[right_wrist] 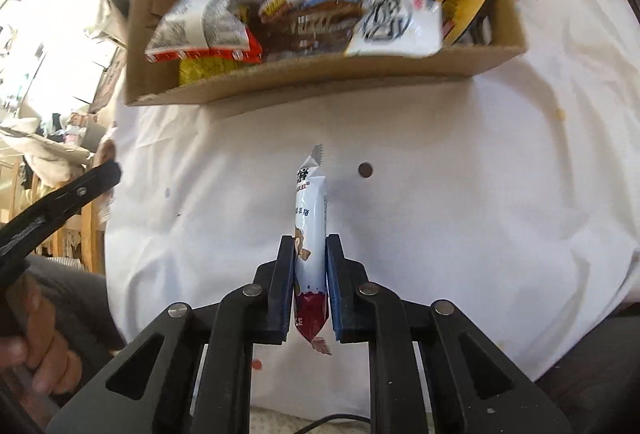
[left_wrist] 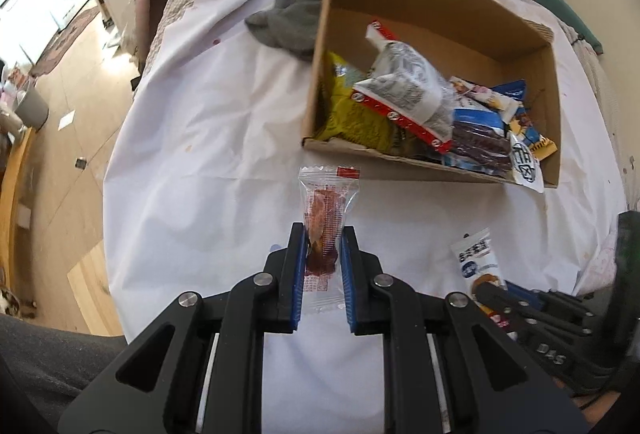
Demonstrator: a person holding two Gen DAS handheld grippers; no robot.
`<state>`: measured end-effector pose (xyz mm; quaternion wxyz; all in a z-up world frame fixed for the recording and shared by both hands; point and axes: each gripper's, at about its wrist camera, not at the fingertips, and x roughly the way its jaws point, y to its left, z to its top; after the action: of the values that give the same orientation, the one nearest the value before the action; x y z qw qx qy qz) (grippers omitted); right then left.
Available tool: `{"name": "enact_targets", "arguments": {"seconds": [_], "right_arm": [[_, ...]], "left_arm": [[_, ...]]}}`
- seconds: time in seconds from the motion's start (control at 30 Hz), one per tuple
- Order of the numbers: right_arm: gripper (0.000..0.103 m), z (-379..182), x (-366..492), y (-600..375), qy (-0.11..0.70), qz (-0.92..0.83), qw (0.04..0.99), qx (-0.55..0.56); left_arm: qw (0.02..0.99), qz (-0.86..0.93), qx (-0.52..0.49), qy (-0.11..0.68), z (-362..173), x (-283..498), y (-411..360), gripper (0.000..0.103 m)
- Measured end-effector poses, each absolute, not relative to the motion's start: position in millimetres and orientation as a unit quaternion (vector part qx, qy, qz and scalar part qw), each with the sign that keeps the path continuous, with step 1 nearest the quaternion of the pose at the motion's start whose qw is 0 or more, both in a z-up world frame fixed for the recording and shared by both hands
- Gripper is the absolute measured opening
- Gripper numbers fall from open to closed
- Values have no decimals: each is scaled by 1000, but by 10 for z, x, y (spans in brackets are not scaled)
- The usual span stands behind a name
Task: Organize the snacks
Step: 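Carry both items over the box and open both grippers to drop them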
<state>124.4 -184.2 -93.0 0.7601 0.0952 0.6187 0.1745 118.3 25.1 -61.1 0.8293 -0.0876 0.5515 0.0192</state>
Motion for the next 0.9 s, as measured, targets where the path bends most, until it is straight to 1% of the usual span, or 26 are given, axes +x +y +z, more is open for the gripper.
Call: {"name": "enact_targets", "arguments": {"seconds": [0.07,0.23,0.37,0.5,0.63,0.77,0.9], "right_arm": [[16,-953,1194,-1920,616,171,763,96],[16,-927,1155,-2130,608,187,759,141],[16,-664,1189,-2197,569,220,771,183],[16,-328,1301,-2291,525,241,792,198],[16,-170,1558,-2399,497,236,810,203],[16,-185,1878,-2454,482,229,816,224],[16,-285,2131,-2514,465,222,823,238]], "left_arm": [[830,20,-82,551,-616,1182,226,14],[831,32,-83,549,-610,1186,252,14],[849,23,-82,522,-446,1140,250,14],[865,8,-77,495,-213,1196,222,14],[874,0,-76,480,-18,1428,192,14],[884,-2,-55,464,116,1749,116,14],[893,-1,-28,448,71,2030,31,14]]}}
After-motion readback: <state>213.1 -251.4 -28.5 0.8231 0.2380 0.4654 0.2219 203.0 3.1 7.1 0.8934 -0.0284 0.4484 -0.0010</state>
